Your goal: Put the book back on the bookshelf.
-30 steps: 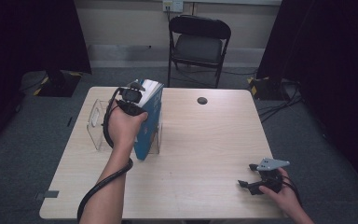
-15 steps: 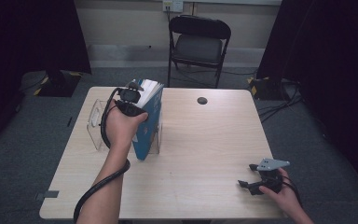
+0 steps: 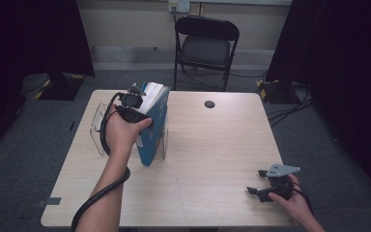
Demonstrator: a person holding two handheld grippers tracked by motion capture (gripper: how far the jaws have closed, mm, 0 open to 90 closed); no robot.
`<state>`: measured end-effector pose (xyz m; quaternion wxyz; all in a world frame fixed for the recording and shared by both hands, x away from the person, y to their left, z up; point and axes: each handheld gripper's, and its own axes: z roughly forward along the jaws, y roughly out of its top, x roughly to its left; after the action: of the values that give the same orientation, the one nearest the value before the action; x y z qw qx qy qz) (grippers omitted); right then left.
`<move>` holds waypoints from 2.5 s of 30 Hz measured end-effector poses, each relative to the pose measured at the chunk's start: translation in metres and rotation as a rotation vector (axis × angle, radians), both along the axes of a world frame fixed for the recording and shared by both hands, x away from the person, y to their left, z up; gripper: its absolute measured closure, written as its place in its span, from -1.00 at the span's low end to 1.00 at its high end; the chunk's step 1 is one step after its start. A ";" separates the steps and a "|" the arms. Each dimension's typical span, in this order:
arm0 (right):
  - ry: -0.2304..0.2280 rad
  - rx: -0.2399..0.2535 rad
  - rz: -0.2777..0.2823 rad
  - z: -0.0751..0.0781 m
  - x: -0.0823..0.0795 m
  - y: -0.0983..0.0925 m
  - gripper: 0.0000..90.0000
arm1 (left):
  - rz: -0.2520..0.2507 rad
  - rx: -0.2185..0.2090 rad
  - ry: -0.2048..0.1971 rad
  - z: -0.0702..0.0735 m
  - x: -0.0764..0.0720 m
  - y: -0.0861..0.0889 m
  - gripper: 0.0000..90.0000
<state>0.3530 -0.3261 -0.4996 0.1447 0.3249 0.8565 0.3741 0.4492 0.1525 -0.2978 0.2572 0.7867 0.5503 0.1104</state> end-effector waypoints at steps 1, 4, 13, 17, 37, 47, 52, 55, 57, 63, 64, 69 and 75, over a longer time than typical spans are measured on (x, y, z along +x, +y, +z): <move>0.000 0.000 0.000 0.000 0.000 0.000 -0.69 | 0.008 -0.001 0.000 0.000 -0.001 0.000 -0.14; 0.001 0.001 0.000 0.000 0.000 0.000 -0.69 | 0.007 -0.020 0.015 0.000 -0.002 0.003 -0.20; 0.000 0.001 0.000 0.000 0.000 0.000 -0.69 | 0.012 -0.049 0.013 0.001 -0.009 0.014 -0.33; 0.001 0.001 0.000 0.000 0.000 0.000 -0.69 | 0.008 -0.053 0.011 0.002 -0.012 0.017 -0.34; 0.002 0.001 0.000 0.000 0.000 0.000 -0.69 | -0.047 -0.073 0.023 0.003 -0.031 0.031 -0.51; 0.000 0.001 0.001 0.000 0.000 0.000 -0.69 | -0.086 -0.093 0.020 0.004 -0.048 0.041 -0.54; 0.000 0.001 0.001 0.000 0.000 0.000 -0.69 | -0.099 -0.110 0.023 0.000 -0.054 0.045 -0.55; 0.000 0.000 0.001 0.000 0.000 0.000 -0.69 | -0.103 -0.115 0.022 -0.002 -0.056 0.046 -0.55; 0.002 0.000 0.000 0.000 0.000 0.000 -0.69 | -0.109 -0.118 0.016 -0.004 -0.059 0.047 -0.55; 0.002 0.000 0.003 0.000 0.000 0.000 -0.69 | -0.110 -0.134 0.002 -0.009 -0.065 0.050 -0.54; 0.002 0.000 0.003 0.000 0.000 0.000 -0.69 | -0.110 -0.134 0.002 -0.009 -0.065 0.050 -0.54; 0.002 0.000 0.002 0.000 0.000 0.000 -0.69 | -0.116 -0.145 0.004 -0.015 -0.070 0.055 -0.54; 0.002 -0.001 0.003 0.000 0.000 0.000 -0.69 | -0.117 -0.146 0.013 -0.023 -0.073 0.057 -0.54</move>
<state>0.3532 -0.3262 -0.4996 0.1435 0.3239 0.8572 0.3738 0.3760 0.2098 -0.3206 0.3166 0.7973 0.5115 0.0497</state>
